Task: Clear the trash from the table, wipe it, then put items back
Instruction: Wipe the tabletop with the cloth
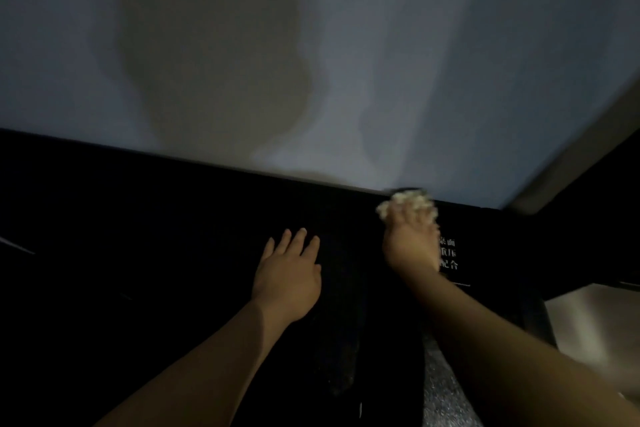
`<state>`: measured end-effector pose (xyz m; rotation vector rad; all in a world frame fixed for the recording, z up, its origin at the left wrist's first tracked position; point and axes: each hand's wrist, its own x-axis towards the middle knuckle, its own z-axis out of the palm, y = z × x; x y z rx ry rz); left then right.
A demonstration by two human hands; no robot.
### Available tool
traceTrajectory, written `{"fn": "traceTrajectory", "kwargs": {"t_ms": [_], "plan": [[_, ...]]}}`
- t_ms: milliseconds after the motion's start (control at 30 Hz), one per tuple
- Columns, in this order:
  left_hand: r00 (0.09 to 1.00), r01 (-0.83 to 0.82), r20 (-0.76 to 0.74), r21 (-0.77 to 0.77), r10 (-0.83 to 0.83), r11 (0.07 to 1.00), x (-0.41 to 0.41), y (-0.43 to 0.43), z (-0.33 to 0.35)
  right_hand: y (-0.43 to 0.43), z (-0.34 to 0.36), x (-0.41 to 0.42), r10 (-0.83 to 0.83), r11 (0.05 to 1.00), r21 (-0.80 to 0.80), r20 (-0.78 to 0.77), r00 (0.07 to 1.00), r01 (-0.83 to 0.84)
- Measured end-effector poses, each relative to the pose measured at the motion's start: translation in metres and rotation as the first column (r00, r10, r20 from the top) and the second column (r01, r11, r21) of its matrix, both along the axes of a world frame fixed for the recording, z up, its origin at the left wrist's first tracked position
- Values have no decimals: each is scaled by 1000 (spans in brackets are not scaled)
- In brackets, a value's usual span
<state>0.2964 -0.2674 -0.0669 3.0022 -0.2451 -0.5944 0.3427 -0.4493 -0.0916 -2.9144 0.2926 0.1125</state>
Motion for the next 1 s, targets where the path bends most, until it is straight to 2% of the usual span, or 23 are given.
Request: {"fn": "traceTrajectory", "kwargs": {"t_ms": [100,167,233,300,367,433,500,533,600,700,800,833,900,1000], "plan": [[999,9,-33,15,-9,1000,2,1,4,29,-3,-38,342,938,62,1,940,-341],[997,6,-71,13,-5,1000,1,0,10,14,-6,-56,463,886,32,14,886,-463],[997,20,-75,15,-19,1000,-5,-3,14,-16,-6,-64,404,914,-43,18,915,-403],[997,58,-42,16,-57,998,-18,-8,17,-39,-5,-75,217,975,-47,-13,976,-218],[996,88,-30,1,-88,996,-36,-16,18,-35,-1,-95,50,999,-16,-18,999,-50],[992,111,-59,-4,-111,994,-51,-23,16,-12,-3,-122,100,995,-28,-1,995,-100],[989,122,-88,1,-121,993,-64,-27,16,2,-7,-147,298,954,-1,-16,954,-298],[988,123,-91,5,-123,992,-70,-28,17,-1,-6,-156,348,936,-15,-91,933,-351],[988,129,-92,9,-127,992,-82,-28,18,-28,-7,-168,352,931,-54,-118,928,-360],[986,142,-92,24,-139,990,-99,-30,23,-80,0,-185,121,992,-36,-105,987,-125],[982,159,-106,6,-157,987,-111,-35,27,-91,5,-199,-102,995,-15,-121,987,101],[979,168,-113,-2,-167,986,-115,-37,28,-80,8,-204,-102,995,-8,-122,987,102],[974,185,-130,-14,-186,983,-119,-40,29,-55,3,-212,52,998,44,-137,989,-47],[969,201,-145,-7,-199,980,-125,-47,27,-47,-13,-225,221,974,-15,-171,960,-227]]}}
